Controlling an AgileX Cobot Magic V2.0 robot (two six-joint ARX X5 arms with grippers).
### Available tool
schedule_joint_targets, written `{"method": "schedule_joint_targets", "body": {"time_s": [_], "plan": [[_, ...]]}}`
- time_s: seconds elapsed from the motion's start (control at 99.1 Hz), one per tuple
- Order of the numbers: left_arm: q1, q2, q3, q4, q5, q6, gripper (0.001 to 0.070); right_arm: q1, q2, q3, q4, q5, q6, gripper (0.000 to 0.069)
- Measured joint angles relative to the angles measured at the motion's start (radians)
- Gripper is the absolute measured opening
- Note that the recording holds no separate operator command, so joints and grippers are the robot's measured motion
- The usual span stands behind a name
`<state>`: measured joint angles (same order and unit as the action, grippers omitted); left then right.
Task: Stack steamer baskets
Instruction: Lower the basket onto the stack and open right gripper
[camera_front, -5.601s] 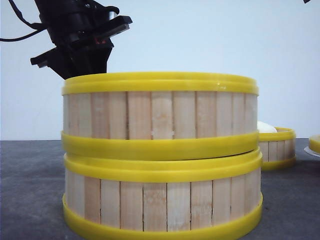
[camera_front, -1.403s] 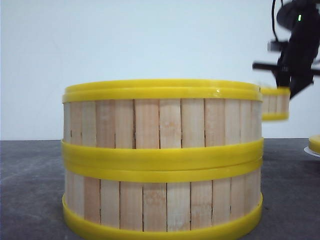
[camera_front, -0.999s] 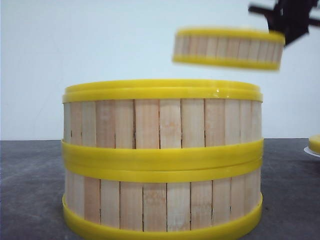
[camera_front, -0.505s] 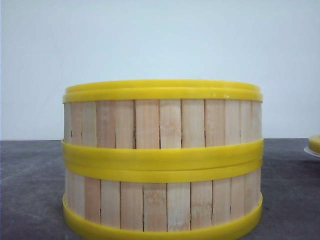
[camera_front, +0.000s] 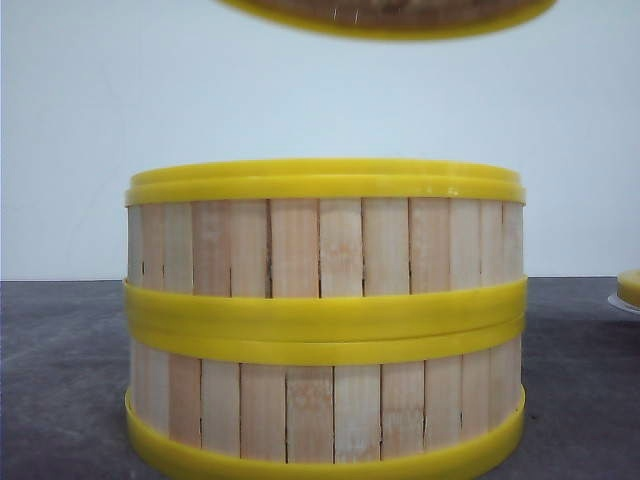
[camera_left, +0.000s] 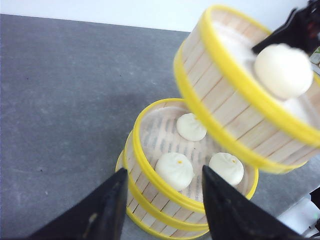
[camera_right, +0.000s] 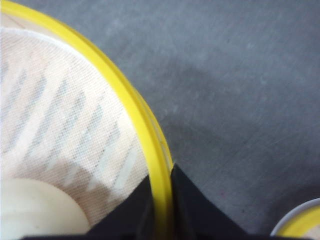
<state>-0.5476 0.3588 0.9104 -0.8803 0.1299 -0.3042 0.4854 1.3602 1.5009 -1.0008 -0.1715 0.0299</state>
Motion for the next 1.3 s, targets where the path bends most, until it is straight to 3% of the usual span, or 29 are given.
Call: {"method": "schedule_joint_targets", "body": {"time_s": [0.313, 1.302], "plan": [[0.0, 0.0, 0.0, -0.006, 0.0, 0.0, 0.0275, 0.022, 0.004, -0.15, 0.124, 0.004, 0.031, 0.0025], [0.0, 0.0, 0.0, -0.031, 0.006, 0.0, 0.0275, 0.082, 0.091, -0.152, 0.14, 0.079, 0.058, 0.0025]]}}
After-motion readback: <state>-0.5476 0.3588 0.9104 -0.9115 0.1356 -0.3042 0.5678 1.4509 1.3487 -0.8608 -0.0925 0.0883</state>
